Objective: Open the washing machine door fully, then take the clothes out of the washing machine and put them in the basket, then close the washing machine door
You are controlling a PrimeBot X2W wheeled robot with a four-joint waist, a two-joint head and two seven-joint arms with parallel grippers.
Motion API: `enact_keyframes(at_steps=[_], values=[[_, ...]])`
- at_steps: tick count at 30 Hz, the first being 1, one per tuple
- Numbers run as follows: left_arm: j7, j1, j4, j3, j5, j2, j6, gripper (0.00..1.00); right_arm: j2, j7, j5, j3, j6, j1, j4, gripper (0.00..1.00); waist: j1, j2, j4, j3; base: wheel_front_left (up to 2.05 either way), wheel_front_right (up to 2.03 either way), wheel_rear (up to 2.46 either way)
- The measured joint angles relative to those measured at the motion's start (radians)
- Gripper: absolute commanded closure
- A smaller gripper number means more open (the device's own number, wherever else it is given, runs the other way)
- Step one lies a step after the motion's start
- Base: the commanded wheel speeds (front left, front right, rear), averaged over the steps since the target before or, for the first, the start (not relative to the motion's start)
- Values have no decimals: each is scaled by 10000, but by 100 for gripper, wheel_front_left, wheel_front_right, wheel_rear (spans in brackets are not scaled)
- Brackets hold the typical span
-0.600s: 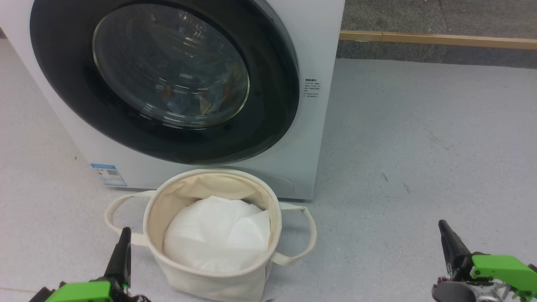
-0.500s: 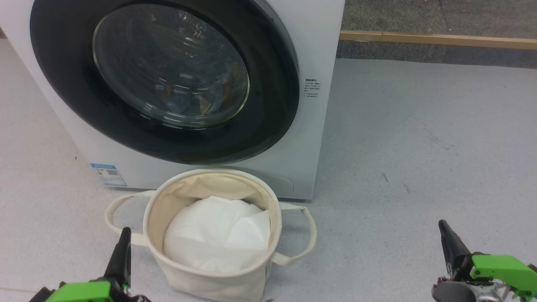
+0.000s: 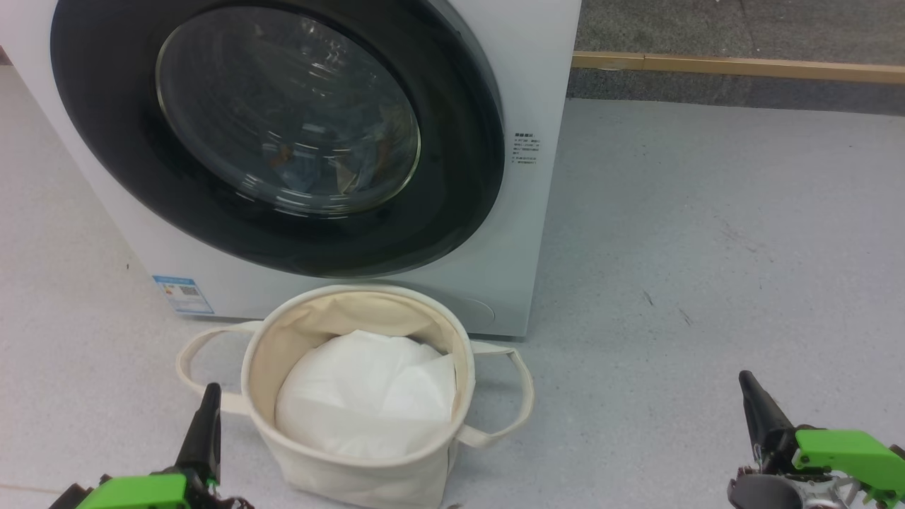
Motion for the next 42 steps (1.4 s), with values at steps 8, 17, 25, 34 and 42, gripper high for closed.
enact_keyframes(at_steps=[8,17,25,34,42], values=[[0,0,0,0,0,0,0,100,0,0,0,0,0,0,0,100,0,0,0,0,0,0,0],[0,0,0,0,0,0,0,100,0,0,0,0,0,0,0,100,0,0,0,0,0,0,0],[0,0,0,0,0,0,0,100,0,0,0,0,0,0,0,100,0,0,0,0,0,0,0],[0,0,0,0,0,0,0,100,0,0,0,0,0,0,0,100,0,0,0,0,0,0,0],[0,0,0,0,0,0,0,100,0,0,0,0,0,0,0,100,0,0,0,0,0,0,0]])
